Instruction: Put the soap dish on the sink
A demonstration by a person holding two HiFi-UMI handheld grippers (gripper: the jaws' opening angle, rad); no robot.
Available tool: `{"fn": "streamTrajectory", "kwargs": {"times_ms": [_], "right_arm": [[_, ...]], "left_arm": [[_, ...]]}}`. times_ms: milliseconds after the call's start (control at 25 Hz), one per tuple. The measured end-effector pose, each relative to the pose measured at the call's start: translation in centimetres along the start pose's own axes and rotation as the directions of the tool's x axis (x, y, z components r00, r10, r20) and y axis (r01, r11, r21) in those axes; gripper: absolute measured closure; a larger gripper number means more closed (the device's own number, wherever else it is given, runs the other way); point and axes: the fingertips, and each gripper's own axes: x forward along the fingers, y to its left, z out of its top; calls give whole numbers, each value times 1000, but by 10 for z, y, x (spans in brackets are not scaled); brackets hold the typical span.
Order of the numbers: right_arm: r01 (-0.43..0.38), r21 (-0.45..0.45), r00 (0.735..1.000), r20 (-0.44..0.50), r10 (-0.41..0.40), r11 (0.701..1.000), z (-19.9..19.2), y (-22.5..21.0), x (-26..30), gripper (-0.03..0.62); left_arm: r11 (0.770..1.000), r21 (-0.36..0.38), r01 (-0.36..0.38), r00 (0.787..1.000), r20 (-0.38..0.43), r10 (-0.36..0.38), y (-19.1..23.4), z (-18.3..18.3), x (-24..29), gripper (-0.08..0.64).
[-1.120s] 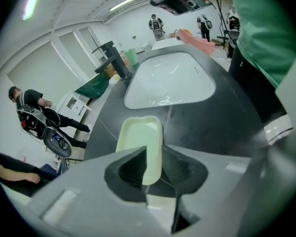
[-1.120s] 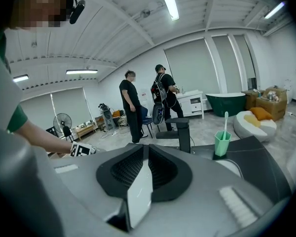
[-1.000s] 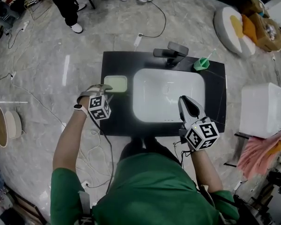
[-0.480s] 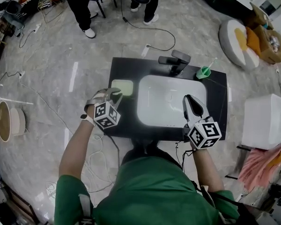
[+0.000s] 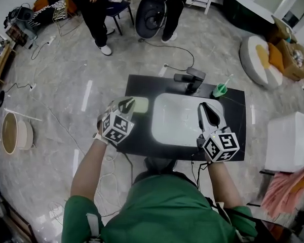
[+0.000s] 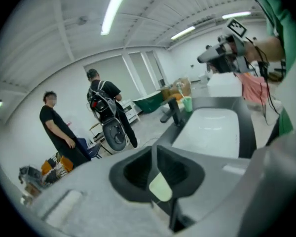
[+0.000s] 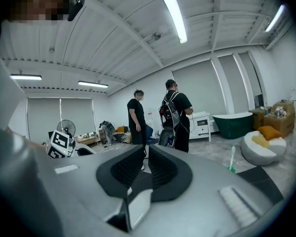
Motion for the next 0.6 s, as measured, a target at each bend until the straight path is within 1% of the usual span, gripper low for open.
{"fn": "streamTrajectory", "kwargs": {"times_ms": [80,160,280,360,400,480,600], "right_arm": [[-11,-4,1000,25,11,1000,12,6,-1,560],[-23,-9,998,52,24,1000,24,10,-1,558],[-36,-23,995,97,38,999,46,19,-3,560],[-43,-36,991,127,47,998,61,27,-4,559],[-46,-43,989,139,52,998,67,30,-5,560],[-51,-59,986,157,60,997,75,35,-8,558],[-53,-73,982,174,65,996,84,38,-15,558]], "left_arm": [[995,-91,-31,998,44,35,8,18,-12,531],[989,-142,-45,994,90,58,11,40,-25,531],[987,-157,-47,982,173,74,9,83,-48,529],[984,-171,-54,968,233,94,12,112,-64,529],[980,-191,-56,959,263,106,14,125,-72,529],[964,-259,-56,937,320,141,18,147,-88,529],[920,-387,-59,899,380,217,29,164,-111,529]]}}
